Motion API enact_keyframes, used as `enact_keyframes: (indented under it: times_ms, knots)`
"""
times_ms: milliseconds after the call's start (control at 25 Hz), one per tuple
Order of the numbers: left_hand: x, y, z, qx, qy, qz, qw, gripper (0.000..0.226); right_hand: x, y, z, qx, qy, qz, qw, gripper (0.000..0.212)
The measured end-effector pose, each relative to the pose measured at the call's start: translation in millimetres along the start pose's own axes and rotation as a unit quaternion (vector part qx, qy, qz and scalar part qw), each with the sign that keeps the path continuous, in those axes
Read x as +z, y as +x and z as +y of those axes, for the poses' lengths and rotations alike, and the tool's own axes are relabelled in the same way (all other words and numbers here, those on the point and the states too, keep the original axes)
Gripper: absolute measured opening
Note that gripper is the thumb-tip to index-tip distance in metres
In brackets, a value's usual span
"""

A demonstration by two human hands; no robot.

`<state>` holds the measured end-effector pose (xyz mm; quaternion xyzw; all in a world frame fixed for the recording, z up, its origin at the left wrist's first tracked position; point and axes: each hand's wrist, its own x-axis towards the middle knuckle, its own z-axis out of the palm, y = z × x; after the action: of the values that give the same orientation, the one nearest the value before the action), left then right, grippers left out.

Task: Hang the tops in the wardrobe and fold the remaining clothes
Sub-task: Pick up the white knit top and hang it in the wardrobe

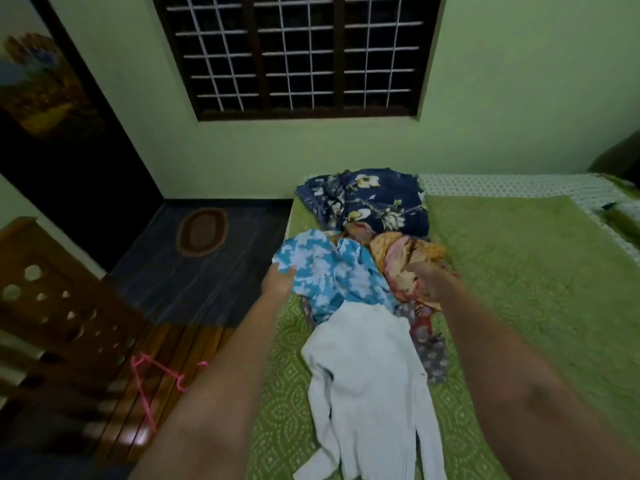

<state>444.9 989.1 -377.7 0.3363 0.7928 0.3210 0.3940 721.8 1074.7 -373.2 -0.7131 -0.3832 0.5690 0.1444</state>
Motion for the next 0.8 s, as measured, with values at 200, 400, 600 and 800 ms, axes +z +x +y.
enact_keyframes:
  times_ms: [200,400,600,800]
  knots:
    - [-64.5,14.9,-127.4,-0.136,-0.013,0.075,0.988,0.052,119.0,35.6,-3.0,-0.006,-0.115,-0.072,0.991,0.047]
    - [-156.6,-7.3,-233.0,-0.212,-0.047,0.168,0.961,0.048,295.4,28.0,7.0,-0.073,-0.304,-0.19,0.931,0.041]
    - [-223.1,29.7,-357.9,-0.284,0.009,0.145,0.948,0.039,470.1,40.9,54.9,-0.1,-0.401,-0.251,0.875,0.029]
    - [-229.5,115.8,-468.8,-0.327,0.051,0.042,0.943,0.03,597.7,103.5,115.3,-0.031,-0.378,-0.22,0.898,0.027]
